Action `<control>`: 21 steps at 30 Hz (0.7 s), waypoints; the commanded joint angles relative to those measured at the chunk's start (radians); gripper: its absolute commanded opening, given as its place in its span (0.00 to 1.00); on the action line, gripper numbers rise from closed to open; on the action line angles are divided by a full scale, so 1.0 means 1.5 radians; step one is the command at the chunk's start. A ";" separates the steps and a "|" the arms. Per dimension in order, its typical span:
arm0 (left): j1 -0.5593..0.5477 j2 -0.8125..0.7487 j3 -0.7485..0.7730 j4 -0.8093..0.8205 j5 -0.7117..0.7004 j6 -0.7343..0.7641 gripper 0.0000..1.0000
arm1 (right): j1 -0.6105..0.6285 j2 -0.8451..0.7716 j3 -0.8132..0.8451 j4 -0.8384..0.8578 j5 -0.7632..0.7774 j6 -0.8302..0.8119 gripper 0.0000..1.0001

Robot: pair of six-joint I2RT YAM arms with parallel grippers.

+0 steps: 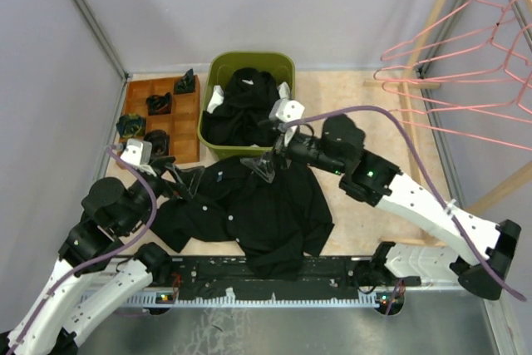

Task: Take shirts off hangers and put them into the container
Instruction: Pick up the shirt from the center of the board.

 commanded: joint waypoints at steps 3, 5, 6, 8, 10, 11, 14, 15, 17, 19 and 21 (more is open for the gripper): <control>0.002 0.020 -0.003 -0.006 -0.015 -0.017 0.99 | 0.000 0.065 -0.018 -0.216 0.024 0.184 0.99; 0.002 0.030 -0.006 -0.014 -0.023 -0.031 0.99 | 0.000 0.087 -0.022 -0.256 0.032 0.211 0.99; 0.002 0.035 -0.010 -0.019 -0.031 -0.043 0.99 | 0.000 0.098 -0.022 -0.269 0.035 0.231 0.99; 0.002 0.044 -0.015 -0.028 -0.044 -0.067 0.99 | 0.000 0.105 -0.038 -0.252 0.042 0.285 0.99; 0.002 0.053 -0.018 -0.034 -0.050 -0.081 0.99 | 0.000 0.100 -0.082 -0.198 0.016 0.327 0.99; 0.002 0.057 -0.020 -0.037 -0.056 -0.088 0.99 | 0.001 0.099 -0.107 -0.167 -0.005 0.344 0.99; 0.002 0.066 -0.015 -0.055 -0.079 -0.105 0.99 | 0.014 0.102 -0.163 -0.081 -0.013 0.429 0.97; 0.002 0.067 -0.011 -0.063 -0.085 -0.109 0.99 | 0.033 0.103 -0.167 -0.073 0.032 0.431 0.97; 0.002 0.066 -0.009 -0.074 -0.098 -0.113 0.99 | 0.083 0.112 -0.161 -0.075 0.134 0.391 0.97; 0.002 0.066 -0.012 -0.083 -0.112 -0.122 0.99 | 0.123 0.132 -0.152 -0.071 0.218 0.371 0.97; 0.002 0.081 -0.020 -0.090 -0.120 -0.140 1.00 | 0.148 0.159 -0.146 -0.063 0.277 0.367 0.98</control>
